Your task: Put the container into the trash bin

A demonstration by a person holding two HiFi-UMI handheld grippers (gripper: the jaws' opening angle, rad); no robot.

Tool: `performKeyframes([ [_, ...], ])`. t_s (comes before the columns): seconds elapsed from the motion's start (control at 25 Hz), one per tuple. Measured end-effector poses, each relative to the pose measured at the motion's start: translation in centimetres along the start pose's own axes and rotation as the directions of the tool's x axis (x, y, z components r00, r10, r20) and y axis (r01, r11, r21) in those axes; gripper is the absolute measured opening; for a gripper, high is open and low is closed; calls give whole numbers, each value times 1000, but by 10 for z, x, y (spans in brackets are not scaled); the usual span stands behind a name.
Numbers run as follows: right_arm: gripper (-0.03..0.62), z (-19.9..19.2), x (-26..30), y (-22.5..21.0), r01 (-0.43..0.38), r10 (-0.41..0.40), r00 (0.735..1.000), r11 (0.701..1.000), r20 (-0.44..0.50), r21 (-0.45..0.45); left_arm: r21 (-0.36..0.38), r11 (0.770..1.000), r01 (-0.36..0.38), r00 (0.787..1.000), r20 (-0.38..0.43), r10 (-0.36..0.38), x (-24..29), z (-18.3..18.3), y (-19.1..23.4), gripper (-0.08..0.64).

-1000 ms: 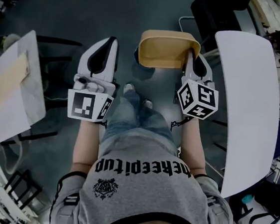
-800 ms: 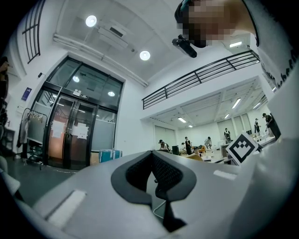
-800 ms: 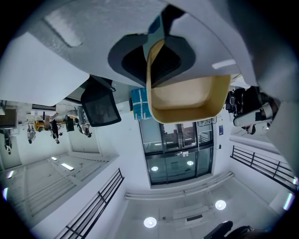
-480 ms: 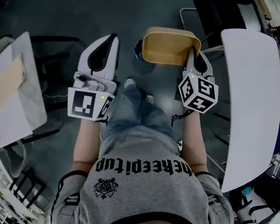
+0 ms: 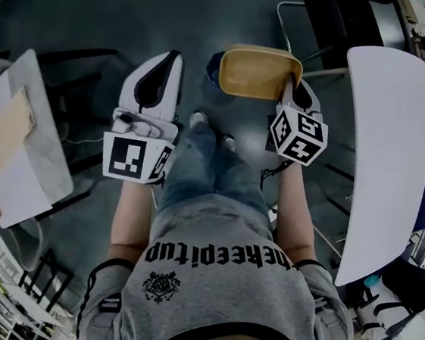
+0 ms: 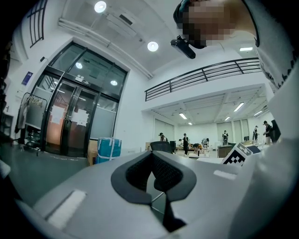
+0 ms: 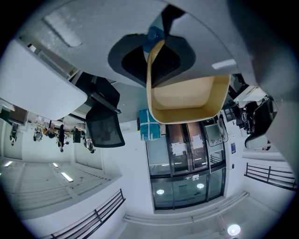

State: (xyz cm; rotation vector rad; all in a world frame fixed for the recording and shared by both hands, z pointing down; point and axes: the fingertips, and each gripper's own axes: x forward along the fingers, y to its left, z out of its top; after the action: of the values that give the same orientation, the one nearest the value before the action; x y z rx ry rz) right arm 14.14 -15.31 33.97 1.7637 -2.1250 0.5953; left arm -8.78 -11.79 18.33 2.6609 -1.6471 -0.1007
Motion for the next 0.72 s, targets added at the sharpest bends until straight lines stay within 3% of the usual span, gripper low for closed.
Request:
performKeyframes([
  [0.4,9,-51,44,3,50,-51,989,999,-140,-4,-53,998,22,998,-59,-25,10,-38,26,18],
  [0.72,9,-85,71,0,99,-95,972,995,-215,6,-71,996,53,997,-58,-57,17,-62,42,18],
])
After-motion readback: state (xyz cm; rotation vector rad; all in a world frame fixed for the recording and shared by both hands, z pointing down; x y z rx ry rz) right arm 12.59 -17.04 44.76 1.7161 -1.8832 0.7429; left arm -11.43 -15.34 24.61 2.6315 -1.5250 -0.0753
